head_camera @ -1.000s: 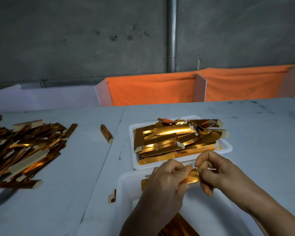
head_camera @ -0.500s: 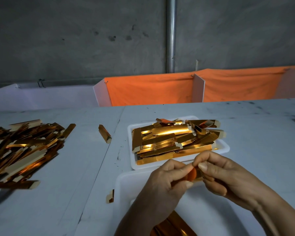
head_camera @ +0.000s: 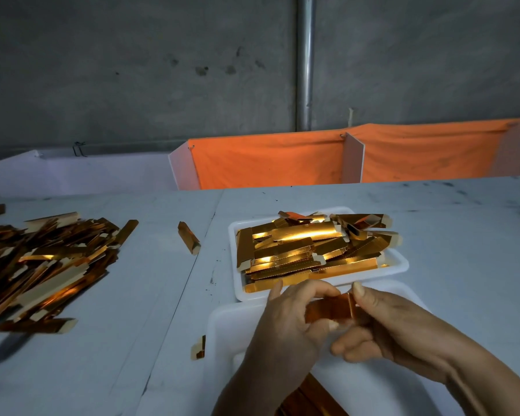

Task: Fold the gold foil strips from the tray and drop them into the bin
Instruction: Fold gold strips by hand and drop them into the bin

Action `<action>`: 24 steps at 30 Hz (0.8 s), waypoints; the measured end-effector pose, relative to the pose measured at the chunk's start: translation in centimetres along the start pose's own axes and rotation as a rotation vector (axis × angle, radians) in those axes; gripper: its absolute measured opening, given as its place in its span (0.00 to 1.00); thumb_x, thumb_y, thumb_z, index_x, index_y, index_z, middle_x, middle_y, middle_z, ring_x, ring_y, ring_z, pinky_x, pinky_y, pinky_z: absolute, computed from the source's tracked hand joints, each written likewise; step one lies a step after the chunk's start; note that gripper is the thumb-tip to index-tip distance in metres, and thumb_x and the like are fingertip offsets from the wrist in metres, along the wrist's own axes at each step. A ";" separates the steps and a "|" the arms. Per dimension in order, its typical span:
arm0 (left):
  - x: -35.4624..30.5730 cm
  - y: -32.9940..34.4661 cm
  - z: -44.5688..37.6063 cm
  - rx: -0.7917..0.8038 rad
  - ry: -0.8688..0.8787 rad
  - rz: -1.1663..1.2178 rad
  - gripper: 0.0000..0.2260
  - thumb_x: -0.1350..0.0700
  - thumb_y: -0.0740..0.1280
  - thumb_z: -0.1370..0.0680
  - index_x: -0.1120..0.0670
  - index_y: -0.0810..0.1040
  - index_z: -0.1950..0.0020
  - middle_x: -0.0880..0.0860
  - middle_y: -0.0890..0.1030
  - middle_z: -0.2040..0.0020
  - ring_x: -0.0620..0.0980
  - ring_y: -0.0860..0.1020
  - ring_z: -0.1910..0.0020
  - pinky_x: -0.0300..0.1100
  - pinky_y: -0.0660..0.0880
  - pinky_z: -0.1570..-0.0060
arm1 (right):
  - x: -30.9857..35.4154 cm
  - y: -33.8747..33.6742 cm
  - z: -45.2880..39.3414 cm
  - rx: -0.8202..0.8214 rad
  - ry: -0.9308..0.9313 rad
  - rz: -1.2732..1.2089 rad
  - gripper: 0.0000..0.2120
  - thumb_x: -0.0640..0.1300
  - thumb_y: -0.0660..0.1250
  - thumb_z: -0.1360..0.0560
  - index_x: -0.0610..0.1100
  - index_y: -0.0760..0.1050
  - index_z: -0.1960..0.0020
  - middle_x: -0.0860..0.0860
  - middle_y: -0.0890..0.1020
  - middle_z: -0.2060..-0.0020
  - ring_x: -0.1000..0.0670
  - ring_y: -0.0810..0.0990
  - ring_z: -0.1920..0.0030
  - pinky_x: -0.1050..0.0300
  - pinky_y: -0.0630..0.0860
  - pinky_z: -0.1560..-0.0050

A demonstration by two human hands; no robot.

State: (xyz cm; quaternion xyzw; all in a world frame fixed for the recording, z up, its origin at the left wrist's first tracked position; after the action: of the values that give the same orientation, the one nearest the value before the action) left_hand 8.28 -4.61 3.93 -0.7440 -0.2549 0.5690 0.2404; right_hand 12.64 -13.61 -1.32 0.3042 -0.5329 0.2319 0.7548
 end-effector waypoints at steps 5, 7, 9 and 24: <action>-2.3 0.5 0.1 -0.078 0.233 -0.123 0.15 0.63 0.61 0.22 0.49 0.74 0.39 0.29 0.59 0.37 0.16 0.42 0.38 0.32 0.31 0.32 | 0.1 -0.2 0.1 0.044 -0.002 -0.094 0.29 0.55 0.77 0.35 0.35 0.77 0.45 0.36 0.82 0.50 0.42 0.83 0.50 0.54 0.82 0.56; -2.9 0.4 0.2 -0.131 0.287 -0.101 0.17 0.63 0.60 0.26 0.48 0.73 0.40 0.31 0.57 0.31 0.25 0.44 0.30 0.36 0.37 0.29 | 0.6 -0.9 0.2 0.003 -0.043 -0.081 0.31 0.51 0.84 0.45 0.36 0.76 0.51 0.39 0.81 0.55 0.45 0.82 0.54 0.55 0.81 0.56; -2.4 -0.8 0.2 -0.239 0.207 0.025 0.19 0.58 0.60 0.29 0.39 0.69 0.42 0.31 0.55 0.27 0.30 0.48 0.28 0.33 0.49 0.30 | 1.3 -1.1 0.4 -0.012 -0.105 -0.033 0.29 0.48 0.84 0.46 0.37 0.74 0.54 0.41 0.79 0.59 0.47 0.80 0.58 0.56 0.79 0.57; 3.0 -1.7 0.2 -0.289 -0.206 0.731 0.13 0.63 0.71 0.26 0.52 0.74 0.46 0.48 0.83 0.49 0.45 0.81 0.47 0.35 0.77 0.54 | 2.0 0.5 -0.2 -0.108 -0.208 0.406 0.16 0.56 0.78 0.37 0.50 0.78 0.54 0.50 0.83 0.58 0.51 0.82 0.55 0.58 0.79 0.55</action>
State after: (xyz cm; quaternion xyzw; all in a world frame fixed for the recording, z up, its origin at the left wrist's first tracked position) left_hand 8.62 -1.34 2.81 -0.7508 -0.0738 0.6468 -0.1113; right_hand 13.09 -13.10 0.60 0.1723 -0.6696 0.3175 0.6490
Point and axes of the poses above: each hand's wrist, its own z-axis away from the middle knuckle, its own y-axis out of the palm, x = y × z, the point moved 10 cm from there along -z, towards the middle knuckle
